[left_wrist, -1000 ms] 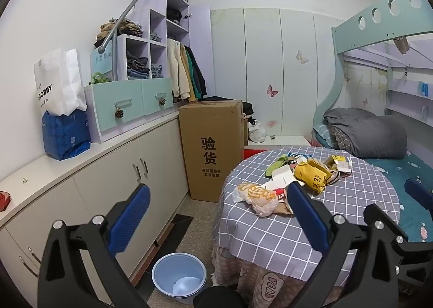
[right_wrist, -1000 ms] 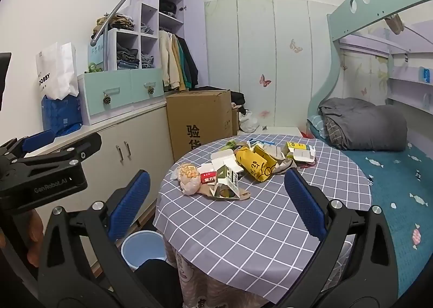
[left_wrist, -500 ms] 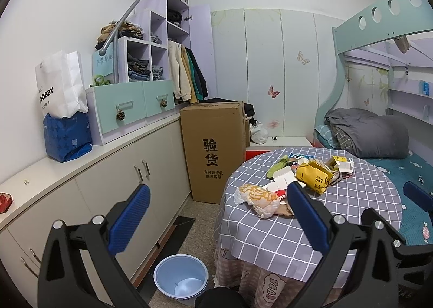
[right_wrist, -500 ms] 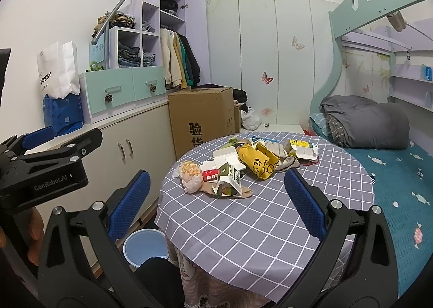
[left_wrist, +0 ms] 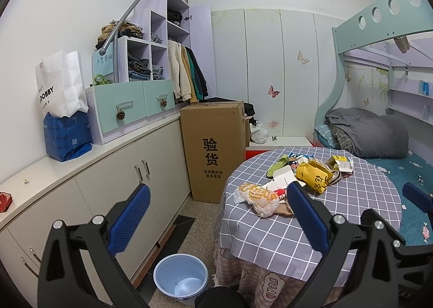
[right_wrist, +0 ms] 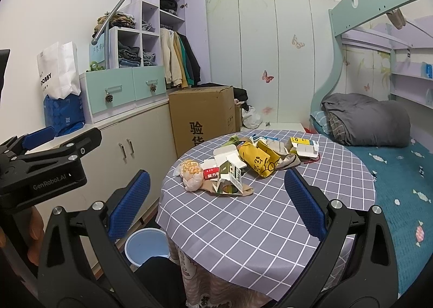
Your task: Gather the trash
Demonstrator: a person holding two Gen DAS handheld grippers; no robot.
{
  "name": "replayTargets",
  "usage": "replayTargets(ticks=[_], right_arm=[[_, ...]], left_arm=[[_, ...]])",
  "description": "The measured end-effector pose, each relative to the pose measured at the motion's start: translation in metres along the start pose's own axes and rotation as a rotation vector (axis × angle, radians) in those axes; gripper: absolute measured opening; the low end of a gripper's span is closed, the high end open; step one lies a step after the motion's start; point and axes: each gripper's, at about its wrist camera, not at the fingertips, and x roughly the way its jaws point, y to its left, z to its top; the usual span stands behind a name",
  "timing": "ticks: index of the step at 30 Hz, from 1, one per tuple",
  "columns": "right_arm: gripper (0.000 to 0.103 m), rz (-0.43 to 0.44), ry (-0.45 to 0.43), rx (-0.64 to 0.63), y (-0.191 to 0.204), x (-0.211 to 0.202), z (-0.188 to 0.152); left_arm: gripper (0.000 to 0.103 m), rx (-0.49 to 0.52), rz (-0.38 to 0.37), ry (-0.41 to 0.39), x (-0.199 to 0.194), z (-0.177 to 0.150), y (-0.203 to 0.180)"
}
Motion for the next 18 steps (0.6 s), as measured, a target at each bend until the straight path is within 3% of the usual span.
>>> replayTargets(ticks=[18], right_arm=[[0.097, 0.010, 0.024, 0.018, -0.0027, -0.0023, -0.0016]], left_arm=[[0.099, 0.003, 0.001, 0.005, -0.0029, -0.0032, -0.0024]])
